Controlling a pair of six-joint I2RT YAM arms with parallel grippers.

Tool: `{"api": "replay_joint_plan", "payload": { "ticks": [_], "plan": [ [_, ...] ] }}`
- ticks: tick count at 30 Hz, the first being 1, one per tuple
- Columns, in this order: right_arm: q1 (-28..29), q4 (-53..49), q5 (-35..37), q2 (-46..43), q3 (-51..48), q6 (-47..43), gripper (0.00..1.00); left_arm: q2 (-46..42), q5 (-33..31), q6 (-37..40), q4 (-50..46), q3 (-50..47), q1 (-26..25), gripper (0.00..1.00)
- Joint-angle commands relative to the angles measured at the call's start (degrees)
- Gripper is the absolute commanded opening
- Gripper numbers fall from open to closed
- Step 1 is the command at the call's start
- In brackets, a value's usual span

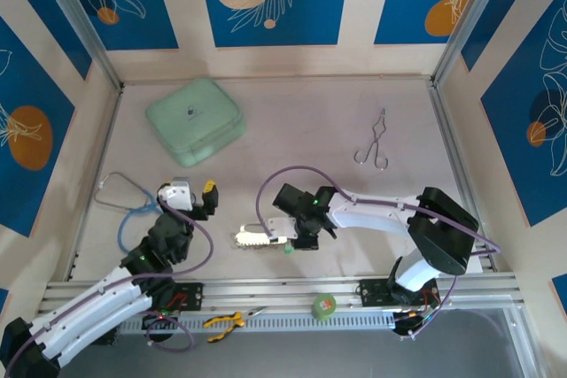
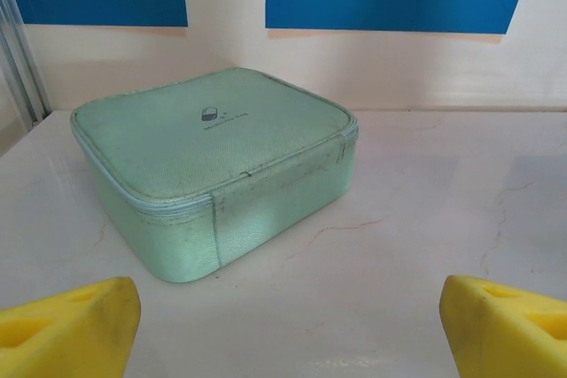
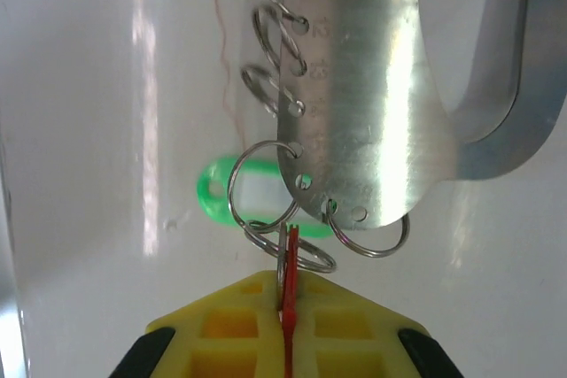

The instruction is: Put the keys on the keyring

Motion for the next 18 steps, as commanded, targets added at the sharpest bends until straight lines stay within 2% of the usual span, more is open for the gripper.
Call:
{"api": "replay_joint_plan", "payload": {
  "ticks": [1,4,8,11,14,18],
  "plan": [
    [-0.01,-5.94,3.92,-1.07,-1.07,-1.37,0.08,1.36,-0.55,0.71,2.85,2.46,0.22,0.87],
    [-0.44,-8.06,6.84,-0.37,-1.69,-1.65,0.11,2.69,-0.24,0.95,2.85,2.96,0.31,0.88],
    [-1.29,-8.51,6.84,-0.85,-2.91,-1.76,0.31,4.78,0.16,1.12,2.54,3.30,0.59,0.88],
    [-2.97,-8.26,5.26,-2.62,-3.64,-0.99,0.38,6.57,0.07,1.49,1.36,4.13,1.37,0.91],
    [-7.55,-4.30,0.96,-7.63,-4.88,0.70,0.43,8.71,2.90,2.81,0.28,5.67,3.64,0.95],
    [-19.61,11.31,-7.95,-16.50,-8.80,7.75,0.45,14.19,9.09,3.52,-1.69,8.96,9.38,0.98]
  ]
}}
